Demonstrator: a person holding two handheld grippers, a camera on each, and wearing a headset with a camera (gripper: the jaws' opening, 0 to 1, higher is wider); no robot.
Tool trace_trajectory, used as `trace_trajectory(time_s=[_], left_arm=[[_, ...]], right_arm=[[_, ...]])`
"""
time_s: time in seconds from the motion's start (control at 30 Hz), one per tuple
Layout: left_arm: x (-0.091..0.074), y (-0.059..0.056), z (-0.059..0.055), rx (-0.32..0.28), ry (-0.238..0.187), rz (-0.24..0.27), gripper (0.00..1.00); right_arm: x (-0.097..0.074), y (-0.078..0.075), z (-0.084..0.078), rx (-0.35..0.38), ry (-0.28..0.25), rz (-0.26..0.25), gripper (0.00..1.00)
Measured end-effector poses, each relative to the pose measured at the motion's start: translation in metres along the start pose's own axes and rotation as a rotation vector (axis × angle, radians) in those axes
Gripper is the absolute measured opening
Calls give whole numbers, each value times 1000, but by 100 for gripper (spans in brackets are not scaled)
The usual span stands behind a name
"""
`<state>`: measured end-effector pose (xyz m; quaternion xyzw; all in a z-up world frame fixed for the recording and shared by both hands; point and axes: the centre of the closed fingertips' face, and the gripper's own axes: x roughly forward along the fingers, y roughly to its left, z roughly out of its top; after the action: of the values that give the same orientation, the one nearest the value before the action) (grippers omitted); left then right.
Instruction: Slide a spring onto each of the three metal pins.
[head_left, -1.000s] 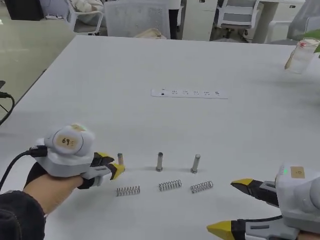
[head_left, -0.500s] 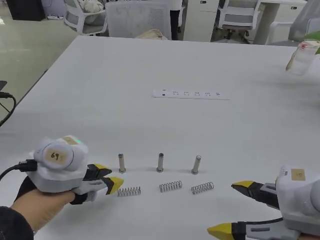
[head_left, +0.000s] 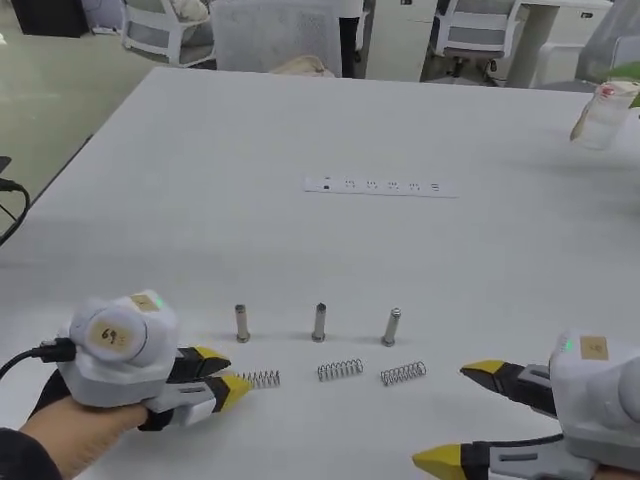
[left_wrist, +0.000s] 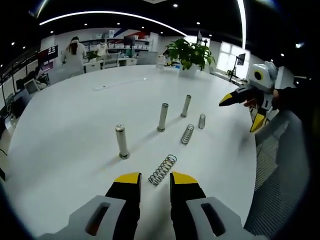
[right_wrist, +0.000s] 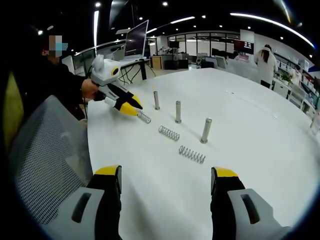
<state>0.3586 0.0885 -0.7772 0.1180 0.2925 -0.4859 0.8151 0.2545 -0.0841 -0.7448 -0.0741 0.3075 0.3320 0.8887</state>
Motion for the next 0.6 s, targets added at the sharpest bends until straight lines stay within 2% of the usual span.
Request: trace_trajectory(time_s=[0.1,0.33,0.6], left_arm=[[1,-2,0,5,-4,-7,16],[9,-1,-4,62,9,-11,15],[10,-4,-4,85,12,-25,12]], right_arm=[[0,0,0,2,0,0,71],[0,0,0,7,-1,-1,71],[-1,-2,1,12,-4,-5,71]])
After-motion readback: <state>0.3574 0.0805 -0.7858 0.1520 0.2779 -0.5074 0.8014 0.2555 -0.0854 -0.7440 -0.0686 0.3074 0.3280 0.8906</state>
